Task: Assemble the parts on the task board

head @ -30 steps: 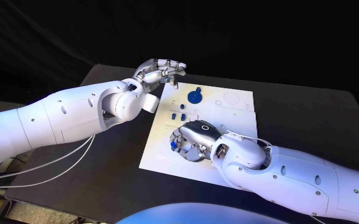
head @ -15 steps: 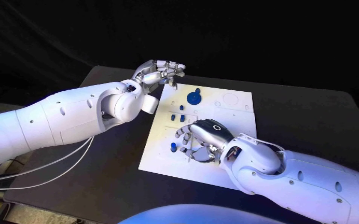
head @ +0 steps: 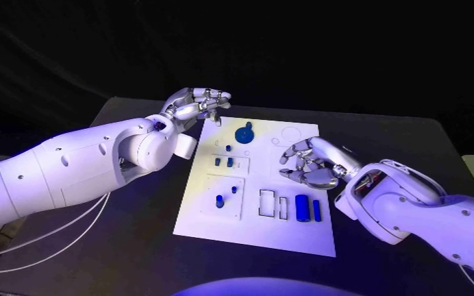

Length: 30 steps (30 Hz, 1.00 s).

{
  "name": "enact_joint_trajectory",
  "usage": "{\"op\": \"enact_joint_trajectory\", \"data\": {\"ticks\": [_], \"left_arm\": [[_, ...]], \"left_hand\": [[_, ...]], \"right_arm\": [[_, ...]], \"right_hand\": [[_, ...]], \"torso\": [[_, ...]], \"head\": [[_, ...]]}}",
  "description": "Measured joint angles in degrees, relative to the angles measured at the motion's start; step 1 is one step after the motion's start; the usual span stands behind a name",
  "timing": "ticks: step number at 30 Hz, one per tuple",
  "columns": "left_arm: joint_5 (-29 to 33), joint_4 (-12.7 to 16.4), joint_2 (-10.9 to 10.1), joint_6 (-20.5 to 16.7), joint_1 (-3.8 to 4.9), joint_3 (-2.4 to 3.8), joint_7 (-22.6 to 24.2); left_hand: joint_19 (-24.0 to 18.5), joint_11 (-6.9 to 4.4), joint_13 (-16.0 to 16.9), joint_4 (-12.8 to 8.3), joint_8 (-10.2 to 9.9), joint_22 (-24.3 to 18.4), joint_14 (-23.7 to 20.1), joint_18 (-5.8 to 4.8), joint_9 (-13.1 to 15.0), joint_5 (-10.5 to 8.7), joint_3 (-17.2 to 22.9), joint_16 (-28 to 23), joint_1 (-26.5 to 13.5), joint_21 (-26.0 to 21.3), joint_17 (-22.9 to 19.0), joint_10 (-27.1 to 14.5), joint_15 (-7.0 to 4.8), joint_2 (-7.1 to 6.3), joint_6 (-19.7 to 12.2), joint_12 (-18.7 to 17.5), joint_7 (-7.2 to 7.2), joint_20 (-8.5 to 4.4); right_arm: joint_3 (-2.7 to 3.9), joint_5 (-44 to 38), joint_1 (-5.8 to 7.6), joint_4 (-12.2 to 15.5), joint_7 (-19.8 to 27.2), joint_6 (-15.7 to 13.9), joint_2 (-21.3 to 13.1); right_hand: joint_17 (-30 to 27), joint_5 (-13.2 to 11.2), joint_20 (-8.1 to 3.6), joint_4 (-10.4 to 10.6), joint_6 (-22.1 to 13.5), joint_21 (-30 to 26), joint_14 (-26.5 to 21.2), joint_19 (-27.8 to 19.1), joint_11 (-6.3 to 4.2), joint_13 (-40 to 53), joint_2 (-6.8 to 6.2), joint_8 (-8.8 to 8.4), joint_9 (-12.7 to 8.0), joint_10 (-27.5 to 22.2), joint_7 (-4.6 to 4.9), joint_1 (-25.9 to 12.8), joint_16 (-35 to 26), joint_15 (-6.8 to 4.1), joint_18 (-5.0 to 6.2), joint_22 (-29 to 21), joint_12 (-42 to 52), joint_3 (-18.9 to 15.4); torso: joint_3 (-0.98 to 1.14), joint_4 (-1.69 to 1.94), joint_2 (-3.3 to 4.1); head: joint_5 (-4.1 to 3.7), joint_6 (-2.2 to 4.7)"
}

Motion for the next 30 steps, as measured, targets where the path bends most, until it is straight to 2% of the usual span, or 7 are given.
{"op": "enact_joint_trajectory", "data": {"ticks": [2,3,5,11,15,22,30], "left_arm": [[0.00,0.05,-0.02,0.04,0.01,-0.03,-0.01],[0.00,0.06,-0.07,0.07,0.01,-0.06,-0.01],[0.00,0.12,-0.19,0.10,0.01,-0.13,-0.01],[0.00,0.55,-0.33,0.22,0.00,-0.25,-0.01],[0.00,0.86,-0.51,0.28,0.00,-0.33,-0.01],[0.00,1.13,-0.70,0.32,-0.01,-0.38,-0.02],[0.00,1.46,-0.97,0.39,-0.03,-0.46,-0.04]], "left_hand": [[0.00,0.00,0.00,0.00,0.00,0.00,0.00,0.00,0.00,0.00,0.00,0.00,0.00,0.00,0.00,0.00,0.00,0.00,0.00,0.00,0.00,0.00],[0.00,0.00,0.00,0.00,0.00,0.00,0.00,0.00,0.00,0.00,0.00,0.00,0.00,0.00,0.00,0.00,0.00,0.00,0.00,0.00,0.00,0.00],[0.00,0.00,0.00,0.00,0.00,0.00,0.00,0.00,0.00,0.00,0.00,0.00,0.00,0.00,0.00,0.00,0.00,0.00,0.00,0.00,0.00,0.00],[0.00,0.00,0.00,0.00,0.00,0.00,0.00,0.00,-0.01,0.00,0.00,0.00,0.00,0.00,0.00,0.00,0.00,0.00,0.00,0.00,0.00,0.00],[0.00,0.00,-0.01,0.00,0.00,0.00,0.00,0.00,0.04,0.00,0.00,0.00,0.00,0.00,0.00,0.00,0.00,0.00,0.00,0.00,0.00,0.00],[0.00,0.00,-0.01,0.00,0.00,0.00,0.00,0.00,0.04,0.00,0.00,0.00,0.00,0.00,0.00,0.00,0.00,0.00,0.00,0.00,0.00,0.00],[0.00,0.00,-0.01,0.00,0.00,0.00,0.00,0.00,0.03,0.00,0.00,0.00,0.00,0.00,0.00,0.00,0.00,0.00,0.00,0.00,0.00,0.00]], "right_arm": [[-0.07,2.61,0.11,0.34,-0.22,1.15,-2.00],[-0.18,3.96,0.14,0.70,-0.42,1.92,-3.16],[-0.36,5.47,0.13,1.29,-0.81,2.99,-4.90],[-0.75,6.38,-0.85,3.28,-3.47,4.86,-9.41],[-0.95,4.43,-2.04,4.42,-6.28,5.35,-10.90],[-1.17,-1.22,-4.52,5.47,-11.18,5.61,-10.34],[-1.21,-5.92,-5.27,5.56,-14.34,5.61,-8.60]], "right_hand": [[1.38,0.00,0.03,1.04,-0.32,1.26,0.00,0.75,-0.06,11.26,0.00,1.10,0.71,0.91,-0.01,0.00,0.76,0.00,-0.31,0.00,10.05,-1.03],[1.81,0.00,-0.04,1.28,-0.32,1.63,0.00,0.93,-0.06,14.22,0.00,1.33,0.91,1.37,-0.01,0.00,0.95,0.00,-0.82,0.00,12.73,-1.27],[2.60,0.21,0.02,1.88,-0.68,2.18,0.00,1.01,-0.17,19.21,-0.02,1.79,1.23,2.47,-0.11,-0.02,1.24,0.00,-0.82,0.00,17.11,-1.85],[4.63,0.99,0.02,4.34,-0.82,3.30,0.00,1.01,-0.20,28.43,-0.95,3.08,2.16,4.43,-0.12,-2.01,2.06,0.01,-0.83,-0.01,25.13,-4.00],[5.37,2.75,0.02,6.41,-0.82,3.53,0.00,1.01,-0.32,30.95,-1.42,3.87,2.81,4.92,-0.12,-3.09,2.50,0.01,-0.82,-0.01,27.10,-5.79],[5.88,2.75,0.02,9.37,-0.53,3.84,0.00,1.01,-0.63,32.96,-1.59,5.08,3.55,5.23,-0.41,-3.69,2.73,0.01,-0.82,0.03,28.35,-8.42],[6.10,2.75,-0.19,9.85,-0.36,3.84,0.00,1.22,-0.63,33.27,-1.59,5.29,3.68,5.23,-0.62,-3.69,2.73,0.02,-0.82,0.04,28.35,-8.89]], "torso": [[-0.03,-0.18,-0.09],[-0.03,-0.25,-0.12],[-0.03,-0.44,-0.20],[-0.10,-0.98,-0.41],[-0.21,-1.27,-0.53],[-0.28,-1.54,-0.63],[-0.36,-1.54,-0.65]], "head": [[-0.85,0.15],[-1.25,0.19],[-2.11,0.25],[-4.93,0.14],[-6.08,-0.07],[-6.63,-0.32],[-6.73,-0.64]]}}
